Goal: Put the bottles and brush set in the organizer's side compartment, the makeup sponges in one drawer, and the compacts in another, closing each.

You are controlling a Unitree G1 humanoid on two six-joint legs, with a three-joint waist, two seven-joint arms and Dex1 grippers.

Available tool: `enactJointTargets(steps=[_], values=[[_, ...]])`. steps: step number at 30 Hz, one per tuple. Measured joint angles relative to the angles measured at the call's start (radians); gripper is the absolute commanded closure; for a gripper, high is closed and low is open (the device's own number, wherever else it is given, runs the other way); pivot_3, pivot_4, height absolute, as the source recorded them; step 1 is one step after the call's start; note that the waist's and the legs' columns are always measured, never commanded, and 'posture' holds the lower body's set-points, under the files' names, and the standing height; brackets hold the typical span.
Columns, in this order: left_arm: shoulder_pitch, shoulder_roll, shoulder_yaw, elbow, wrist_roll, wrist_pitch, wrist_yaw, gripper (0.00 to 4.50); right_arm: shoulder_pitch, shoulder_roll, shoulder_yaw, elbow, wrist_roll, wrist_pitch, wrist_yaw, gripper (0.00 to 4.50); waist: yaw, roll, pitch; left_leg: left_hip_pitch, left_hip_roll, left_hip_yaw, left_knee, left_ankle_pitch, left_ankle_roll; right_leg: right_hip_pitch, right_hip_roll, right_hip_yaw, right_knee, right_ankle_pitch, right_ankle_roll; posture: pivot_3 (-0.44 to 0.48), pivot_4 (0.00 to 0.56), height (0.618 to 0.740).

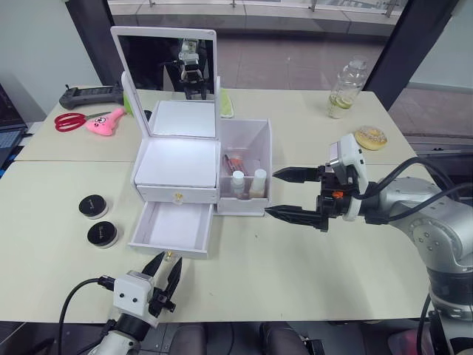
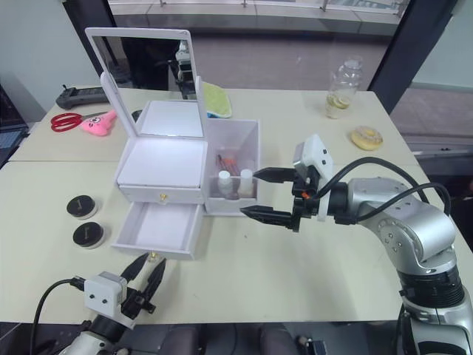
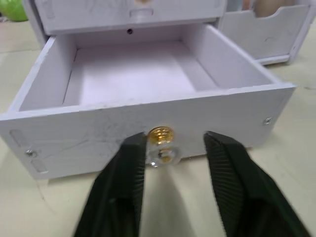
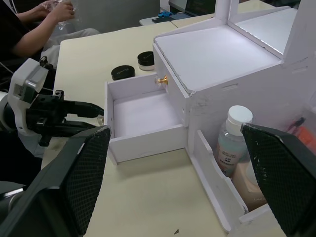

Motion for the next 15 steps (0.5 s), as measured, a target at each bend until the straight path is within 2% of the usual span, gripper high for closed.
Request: enactJointTargets(steps=[4,5,9,11,12,15], values=[[0.072,0.027,0.048,-0.071,-0.041,0.010,-0.026,0.14,-0.003,0.001,0.000,0.003,-0.002,-0.001,0.004,0.00,-0.008,0.000,0.000,0.000,0.000,0.000,0.000,0.000,0.000,0.000,0.000,0.000,0.000,0.000,0.000,0.000,0.150,0.740],[0.109,0.036,0.071,-0.087,-0.059,0.010,-0.037,0.04,-0.003,0.001,0.000,0.005,-0.002,-0.001,0.007,0.00,-0.014,-0.001,0.000,0.000,0.000,0.000,-0.001,0.000,0.000,0.000,0.000,0.000,-0.001,0.000,0.000,0.000,0.150,0.740],[0.331,0.084,0.252,-0.139,-0.220,0.013,-0.137,0.04,0.015,-0.025,-0.020,0.034,0.005,-0.001,0.041,0.00,-0.023,-0.002,0.001,-0.001,0.001,0.000,-0.001,-0.001,0.000,-0.002,0.000,0.000,-0.001,-0.001,-0.001,0.000,0.150,0.740],[0.400,0.110,0.353,-0.139,-0.308,0.028,-0.183,0.04,0.024,-0.046,-0.042,0.057,0.009,-0.001,0.055,0.00,-0.021,-0.002,0.001,-0.001,0.001,0.000,-0.001,-0.001,0.000,-0.008,0.000,0.000,-0.001,-0.001,-0.002,0.000,0.150,0.740],[0.433,0.142,0.445,-0.130,-0.378,0.047,-0.215,0.04,0.026,-0.060,-0.063,0.080,0.015,0.000,0.068,0.00,-0.017,-0.003,0.002,-0.002,0.001,0.000,-0.001,-0.002,-0.002,-0.009,0.000,0.000,0.000,-0.002,-0.001,0.000,0.150,0.740],[0.412,0.224,0.655,-0.043,-0.548,0.092,-0.294,0.04,0.041,-0.072,-0.123,0.137,0.021,-0.004,0.089,0.00,-0.013,-0.002,0.002,-0.002,0.001,0.001,0.000,-0.002,-0.003,-0.011,-0.001,0.000,-0.001,-0.003,0.002,0.000,0.150,0.740]])
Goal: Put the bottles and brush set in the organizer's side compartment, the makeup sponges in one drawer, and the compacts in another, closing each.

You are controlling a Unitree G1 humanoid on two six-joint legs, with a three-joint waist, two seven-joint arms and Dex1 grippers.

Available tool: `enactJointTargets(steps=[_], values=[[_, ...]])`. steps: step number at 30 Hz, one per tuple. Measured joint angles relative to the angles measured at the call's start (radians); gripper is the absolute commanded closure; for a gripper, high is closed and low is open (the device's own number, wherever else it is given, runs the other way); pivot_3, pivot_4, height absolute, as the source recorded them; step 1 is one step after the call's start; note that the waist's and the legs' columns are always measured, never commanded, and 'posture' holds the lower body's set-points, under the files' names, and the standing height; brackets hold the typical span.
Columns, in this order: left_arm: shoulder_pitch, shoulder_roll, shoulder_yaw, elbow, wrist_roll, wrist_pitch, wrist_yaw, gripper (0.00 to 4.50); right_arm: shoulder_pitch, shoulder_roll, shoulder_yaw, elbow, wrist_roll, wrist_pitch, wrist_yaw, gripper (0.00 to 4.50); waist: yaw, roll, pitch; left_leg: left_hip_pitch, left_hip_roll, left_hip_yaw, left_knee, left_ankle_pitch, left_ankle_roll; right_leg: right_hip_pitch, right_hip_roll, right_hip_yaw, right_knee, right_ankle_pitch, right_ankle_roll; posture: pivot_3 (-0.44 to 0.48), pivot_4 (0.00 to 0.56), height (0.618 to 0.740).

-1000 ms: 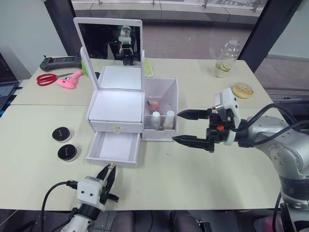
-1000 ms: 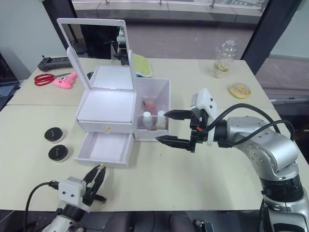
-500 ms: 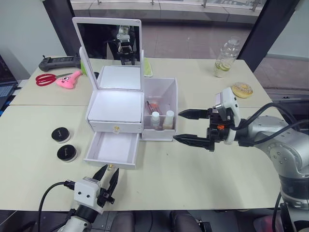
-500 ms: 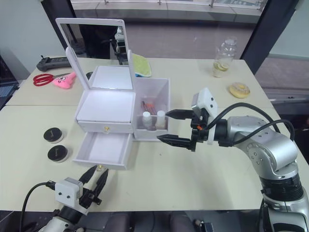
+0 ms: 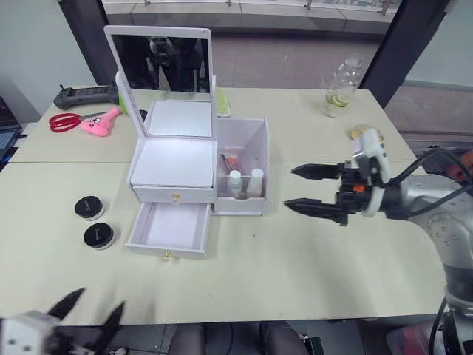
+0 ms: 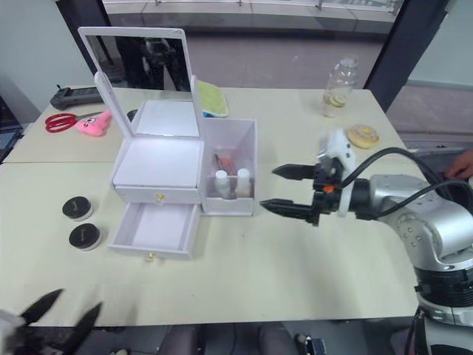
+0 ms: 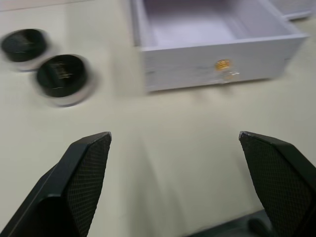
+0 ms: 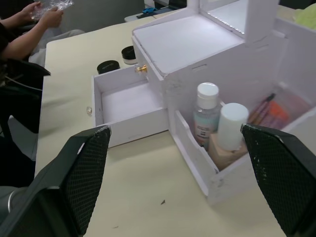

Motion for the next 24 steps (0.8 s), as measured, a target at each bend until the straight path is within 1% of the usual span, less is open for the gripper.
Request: enactJointTargets(steps=[2,4,5,7,10,12,14,16,18,19,22,24], values=[[-0.029,0.036,0.068,0.057,-0.036,0.014,-0.032,0.04,0.026,0.000,-0.025,0.035,-0.004,-0.017,0.011,0.00,-0.003,0.000,0.000,0.000,0.000,0.001,0.000,0.000,0.000,0.000,0.000,0.001,-0.001,0.001,-0.001,0.000,0.150,0.740],[-0.089,0.095,0.113,0.139,-0.076,0.059,-0.095,0.04,0.097,-0.002,-0.040,0.097,-0.039,-0.082,0.052,0.00,-0.003,-0.001,0.000,-0.001,0.000,0.002,0.000,0.001,0.002,-0.001,0.000,0.001,-0.001,0.003,-0.005,0.000,0.150,0.740],[-0.096,0.102,0.122,0.157,-0.087,0.070,-0.106,0.04,0.114,-0.002,-0.041,0.113,-0.048,-0.091,0.061,0.00,-0.005,-0.001,0.000,-0.001,0.000,0.002,0.000,0.002,0.003,-0.001,0.000,0.001,-0.001,0.003,-0.005,0.000,0.150,0.740],[-0.129,0.146,0.152,0.234,-0.107,0.115,-0.160,0.04,0.208,-0.016,-0.088,0.146,-0.047,-0.114,0.109,0.00,-0.007,-0.001,0.000,-0.001,0.000,0.002,-0.001,0.002,0.003,-0.001,0.000,0.001,0.000,0.003,-0.004,0.000,0.150,0.740],[-0.179,0.181,0.209,0.384,-0.104,0.145,-0.203,0.04,0.371,-0.056,-0.153,0.160,-0.055,-0.138,0.171,0.00,-0.007,-0.001,0.000,0.001,0.000,0.001,-0.004,0.002,0.003,-0.002,0.001,0.001,0.004,0.003,-0.003,0.000,0.150,0.740],[-0.216,0.197,0.241,0.494,-0.095,0.161,-0.224,0.04,0.469,-0.056,-0.224,0.186,-0.068,-0.156,0.177,0.00,-0.008,-0.001,0.000,0.001,0.001,0.001,-0.005,0.002,0.003,-0.002,0.002,0.000,0.005,0.002,-0.005,0.000,0.150,0.740],[-0.245,0.220,0.279,0.589,-0.094,0.174,-0.248,0.04,0.586,-0.069,-0.332,0.210,-0.078,-0.167,0.189,0.00,-0.007,-0.001,0.000,0.002,0.000,0.001,-0.004,0.001,0.002,-0.002,0.001,0.001,0.004,0.001,-0.005,0.000,0.150,0.740],[-0.253,0.239,0.326,0.669,-0.090,0.183,-0.272,0.04,0.672,-0.087,-0.435,0.216,-0.083,-0.169,0.204,0.00,-0.008,-0.001,0.000,0.002,0.000,0.002,-0.004,0.000,0.000,-0.002,0.000,0.001,0.003,0.001,-0.005,0.000,0.150,0.740],[-0.267,0.273,0.347,0.729,-0.069,0.185,-0.300,0.04,0.734,-0.091,-0.507,0.210,-0.084,-0.174,0.218,0.00,-0.009,-0.003,-0.002,0.004,0.001,0.002,-0.005,-0.003,-0.004,-0.001,0.001,0.001,0.004,-0.002,-0.001,0.000,0.150,0.740],[-0.280,0.286,0.350,0.751,-0.059,0.186,-0.312,0.04,0.753,-0.088,-0.521,0.205,-0.085,-0.177,0.217,0.00,-0.009,-0.004,-0.003,0.005,0.001,0.002,-0.005,-0.003,-0.005,-0.001,0.001,0.001,0.004,-0.002,-0.001,0.000,0.150,0.740],[-0.327,0.338,0.357,0.814,-0.041,0.207,-0.343,0.04,0.805,-0.053,-0.544,0.159,-0.083,-0.181,0.213,0.00,-0.009,-0.006,-0.004,0.005,0.002,0.002,-0.005,-0.003,-0.006,-0.001,0.001,0.001,0.004,-0.001,-0.001,0.000,0.150,0.740],[-0.348,0.353,0.363,0.821,-0.035,0.222,-0.351,0.04,0.812,-0.042,-0.550,0.136,-0.082,-0.180,0.202,0.00,-0.010,-0.006,-0.004,0.005,0.002,0.005,-0.005,-0.003,-0.006,-0.001,0.000,0.002,0.003,-0.001,-0.002,0.000,0.150,0.740]])
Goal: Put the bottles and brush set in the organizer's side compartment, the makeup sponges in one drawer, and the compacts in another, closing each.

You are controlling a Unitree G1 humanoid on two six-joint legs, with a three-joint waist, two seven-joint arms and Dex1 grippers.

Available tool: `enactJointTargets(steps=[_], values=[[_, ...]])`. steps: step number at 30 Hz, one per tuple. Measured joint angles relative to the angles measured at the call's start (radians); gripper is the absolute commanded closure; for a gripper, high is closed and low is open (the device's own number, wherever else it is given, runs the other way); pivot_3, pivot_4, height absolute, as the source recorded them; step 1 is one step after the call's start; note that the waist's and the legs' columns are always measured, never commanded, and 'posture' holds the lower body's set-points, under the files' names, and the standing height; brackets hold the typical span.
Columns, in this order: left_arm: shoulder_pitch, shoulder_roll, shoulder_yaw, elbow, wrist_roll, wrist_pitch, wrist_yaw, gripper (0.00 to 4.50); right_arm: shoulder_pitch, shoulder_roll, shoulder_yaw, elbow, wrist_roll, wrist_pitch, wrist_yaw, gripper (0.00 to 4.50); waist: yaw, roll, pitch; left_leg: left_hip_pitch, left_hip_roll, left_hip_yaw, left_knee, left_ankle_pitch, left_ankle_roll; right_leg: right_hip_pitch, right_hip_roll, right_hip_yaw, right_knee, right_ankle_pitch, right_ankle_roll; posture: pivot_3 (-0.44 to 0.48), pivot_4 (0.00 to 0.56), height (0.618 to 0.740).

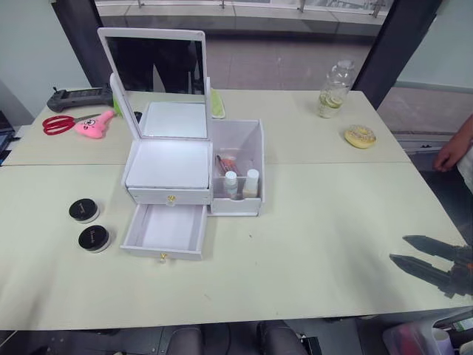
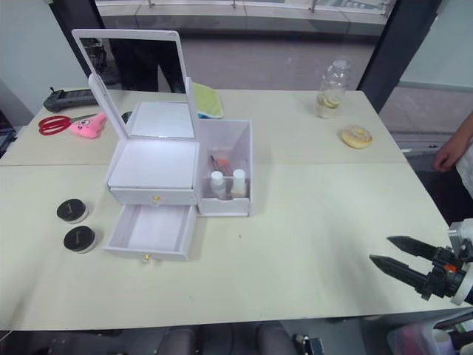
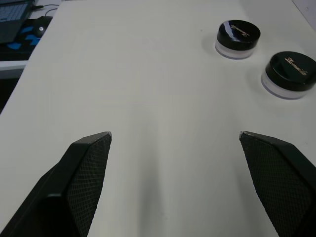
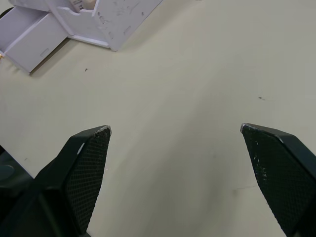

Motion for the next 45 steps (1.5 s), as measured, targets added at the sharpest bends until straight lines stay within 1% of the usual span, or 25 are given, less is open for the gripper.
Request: enactJointTargets(steps=[3,6,8,9,10,12,14,16,19,21,26,29,35,40,43,45], values=[[-0.066,0.030,-0.006,0.004,0.017,0.029,-0.015,0.04,-0.002,0.021,-0.002,-0.052,0.020,0.010,-0.033,0.00,0.001,0.000,0.000,0.000,0.000,0.000,0.000,0.000,0.000,0.000,0.000,0.000,0.001,0.001,-0.002,0.000,0.150,0.740],[-0.107,0.024,-0.038,-0.009,0.034,0.050,-0.020,0.04,-0.033,0.027,0.019,-0.114,0.041,0.032,-0.075,0.00,-0.001,0.001,-0.001,0.000,0.000,0.000,-0.001,0.000,0.000,0.000,0.000,0.000,0.001,0.003,-0.005,0.000,0.150,0.740],[-0.130,-0.034,-0.059,-0.080,0.036,0.076,0.017,0.04,-0.083,0.034,0.067,-0.165,0.056,0.047,-0.117,0.00,-0.008,0.001,-0.001,0.000,0.001,0.001,-0.001,0.000,0.000,0.000,0.001,0.000,0.001,0.004,-0.005,0.000,0.150,0.740],[-0.134,-0.078,-0.078,-0.136,0.037,0.081,0.047,0.04,-0.126,0.046,0.106,-0.197,0.066,0.058,-0.147,0.00,-0.013,0.001,-0.001,0.000,0.001,0.001,-0.001,0.000,0.001,0.001,0.001,0.000,0.001,0.004,-0.003,0.000,0.150,0.740],[-0.146,-0.136,-0.109,-0.205,0.039,0.088,0.089,0.04,-0.186,0.062,0.162,-0.234,0.079,0.074,-0.184,0.00,-0.017,0.001,-0.001,0.000,0.001,0.001,-0.001,0.001,0.001,0.004,0.001,0.001,0.001,0.007,0.001,0.000,0.150,0.740],[-0.178,-0.233,-0.177,-0.308,0.050,0.100,0.168,0.04,-0.297,0.087,0.277,-0.298,0.098,0.107,-0.248,0.00,-0.016,0.001,-0.001,0.000,0.001,-0.001,-0.001,0.004,0.006,0.005,0.002,0.000,0.002,0.008,0.002,0.000,0.150,0.740],[-0.190,-0.280,-0.210,-0.365,0.058,0.109,0.223,0.04,-0.374,0.103,0.349,-0.330,0.109,0.125,-0.285,0.00,-0.013,0.000,-0.001,-0.001,0.001,-0.002,-0.001,0.005,0.007,0.005,0.003,0.000,0.002,0.007,0.002,0.000,0.150,0.740],[-0.219,-0.323,-0.240,-0.428,0.070,0.113,0.292,0.04,-0.488,0.130,0.431,-0.349,0.116,0.148,-0.331,0.00,-0.009,0.000,-0.001,-0.001,0.000,-0.003,0.000,0.005,0.008,0.006,0.003,0.000,0.002,0.007,0.002,0.000,0.150,0.740],[-0.278,-0.356,-0.290,-0.466,0.089,0.116,0.366,0.04,-0.641,0.185,0.559,-0.355,0.104,0.160,-0.373,0.00,0.000,0.000,-0.001,-0.001,0.000,-0.003,0.000,0.005,0.008,0.006,0.003,0.000,0.002,0.008,0.003,0.000,0.150,0.740],[-0.308,-0.357,-0.345,-0.474,0.115,0.117,0.385,0.04,-0.702,0.197,0.634,-0.357,0.091,0.160,-0.373,0.00,0.008,0.000,-0.001,-0.001,0.000,-0.005,0.001,0.006,0.008,0.004,0.003,-0.001,0.001,0.008,0.003,0.000,0.150,0.740],[-0.381,-0.346,-0.433,-0.426,0.203,0.113,0.416,0.04,-0.733,0.197,0.683,-0.353,0.073,0.160,-0.361,0.00,0.011,-0.001,-0.002,-0.002,-0.001,-0.005,0.001,0.006,0.008,0.007,0.003,-0.002,0.002,0.008,0.004,0.000,0.150,0.740],[-0.468,-0.344,-0.497,-0.360,0.276,0.105,0.456,0.04,-0.756,0.200,0.690,-0.354,0.072,0.159,-0.363,0.00,0.010,-0.001,-0.002,-0.001,-0.001,-0.006,0.001,0.006,0.008,0.008,0.003,-0.002,0.003,0.008,0.004,0.000,0.150,0.740],[-0.563,-0.341,-0.544,-0.267,0.335,0.066,0.462,0.04,-0.750,0.203,0.690,-0.371,0.076,0.160,-0.389,0.00,0.009,0.000,-0.003,-0.001,-0.001,-0.007,0.001,0.006,0.008,0.010,0.003,-0.003,0.003,0.008,0.004,0.000,0.150,0.740],[-0.578,-0.334,-0.560,-0.244,0.357,0.054,0.457,0.04,-0.740,0.203,0.691,-0.396,0.080,0.163,-0.414,0.00,0.013,0.002,-0.004,0.002,-0.001,-0.007,0.001,0.006,0.008,0.013,0.003,-0.003,0.003,0.008,0.004,0.000,0.150,0.740],[-0.576,-0.334,-0.559,-0.243,0.358,0.051,0.456,0.58,-0.720,0.203,0.691,-0.402,0.080,0.165,-0.423,0.00,0.013,0.003,-0.004,0.002,-0.001,-0.007,0.001,0.006,0.008,0.013,0.003,-0.003,0.002,0.008,0.004,0.000,0.150,0.740],[-0.573,-0.334,-0.557,-0.243,0.356,0.049,0.456,1.16,-0.719,0.203,0.691,-0.402,0.080,0.166,-0.425,0.00,0.012,0.003,-0.004,0.002,-0.001,-0.006,0.001,0.006,0.008,0.013,0.003,-0.003,0.002,0.008,0.004,0.000,0.150,0.740]])
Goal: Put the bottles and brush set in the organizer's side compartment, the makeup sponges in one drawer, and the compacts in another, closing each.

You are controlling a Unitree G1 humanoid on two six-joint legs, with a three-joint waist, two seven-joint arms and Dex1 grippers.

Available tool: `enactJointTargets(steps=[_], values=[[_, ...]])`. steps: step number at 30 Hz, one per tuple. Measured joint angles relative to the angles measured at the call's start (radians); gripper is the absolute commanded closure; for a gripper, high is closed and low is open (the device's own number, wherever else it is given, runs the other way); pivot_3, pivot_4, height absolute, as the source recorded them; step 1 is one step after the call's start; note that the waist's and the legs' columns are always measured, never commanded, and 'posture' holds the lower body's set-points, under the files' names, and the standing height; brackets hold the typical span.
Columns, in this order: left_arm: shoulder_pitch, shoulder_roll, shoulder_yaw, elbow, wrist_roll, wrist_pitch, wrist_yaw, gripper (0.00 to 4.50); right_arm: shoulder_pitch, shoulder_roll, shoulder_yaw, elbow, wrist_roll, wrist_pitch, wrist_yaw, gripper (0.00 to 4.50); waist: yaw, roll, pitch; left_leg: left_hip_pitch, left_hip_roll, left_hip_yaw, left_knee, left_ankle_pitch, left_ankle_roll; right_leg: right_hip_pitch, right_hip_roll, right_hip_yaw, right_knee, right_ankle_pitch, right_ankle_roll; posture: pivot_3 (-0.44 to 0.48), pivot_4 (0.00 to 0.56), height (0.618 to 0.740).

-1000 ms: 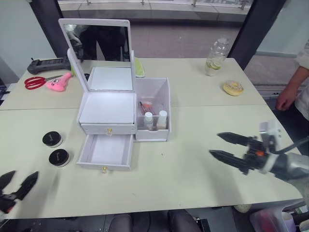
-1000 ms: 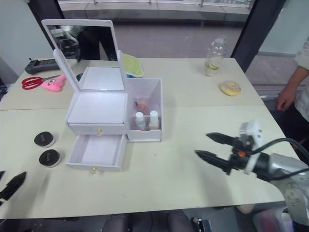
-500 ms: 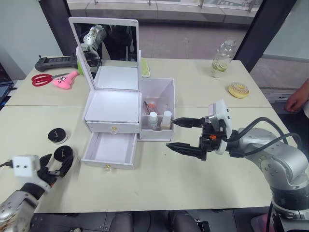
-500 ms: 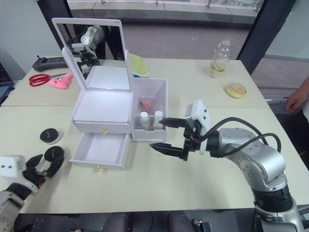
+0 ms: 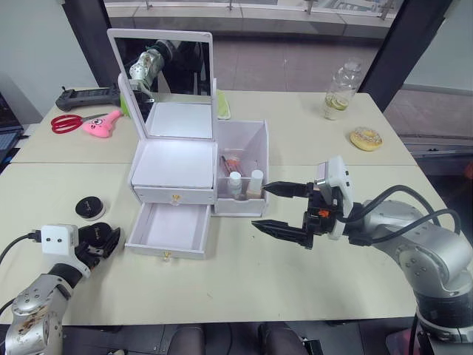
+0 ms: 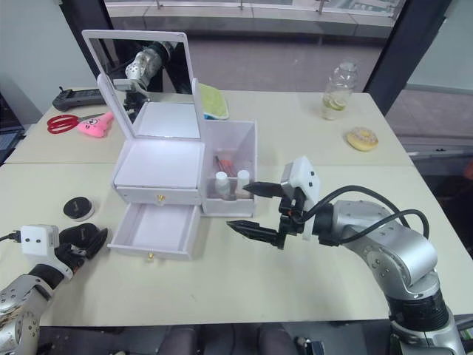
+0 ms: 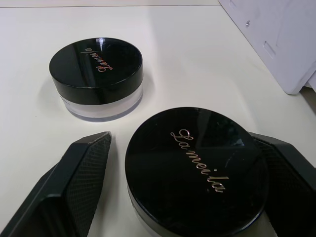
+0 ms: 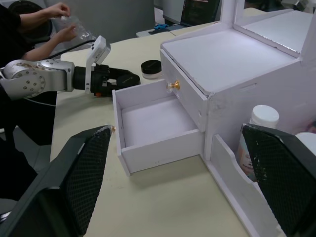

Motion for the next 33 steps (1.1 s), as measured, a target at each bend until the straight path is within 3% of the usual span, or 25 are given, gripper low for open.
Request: enactJointTargets(steps=[2,9,17,22,33], values=[[0.005,-0.002,0.003,-0.003,-0.007,-0.001,-0.002,1.57,0.000,0.000,0.000,0.000,0.000,0.000,-0.001,0.00,0.000,0.000,0.000,0.000,0.000,0.000,0.000,0.000,0.000,0.000,0.000,0.000,0.000,0.000,0.000,0.000,0.150,0.740],[0.097,-0.008,0.038,-0.108,-0.111,0.031,-0.061,1.57,0.002,0.000,0.000,0.000,0.000,0.001,-0.001,0.00,-0.007,0.000,0.000,0.000,0.000,0.000,0.000,0.000,0.000,0.000,0.000,0.000,0.000,0.000,0.000,0.000,0.150,0.740],[0.065,0.208,0.100,-0.278,-0.260,0.154,-0.207,1.57,0.023,0.000,0.007,0.001,-0.003,0.004,-0.014,0.00,-0.001,-0.001,0.001,0.000,0.000,0.000,0.000,0.000,0.000,0.000,0.000,0.000,-0.001,0.000,0.000,0.000,0.150,0.740],[-0.011,0.279,0.026,-0.278,-0.305,0.229,-0.303,1.57,0.045,0.003,0.010,-0.001,-0.004,0.004,-0.038,0.00,-0.008,0.000,0.001,0.000,0.000,0.000,-0.001,0.000,0.000,-0.001,0.000,0.000,-0.001,0.000,0.000,0.000,0.150,0.740],[-0.076,0.267,-0.134,-0.245,-0.293,0.264,-0.369,1.57,0.107,0.002,-0.007,-0.071,0.002,0.017,-0.120,0.00,-0.008,-0.001,0.001,-0.001,0.000,0.000,-0.001,0.000,0.000,-0.001,0.000,0.000,-0.001,0.000,0.000,0.000,0.150,0.740]])
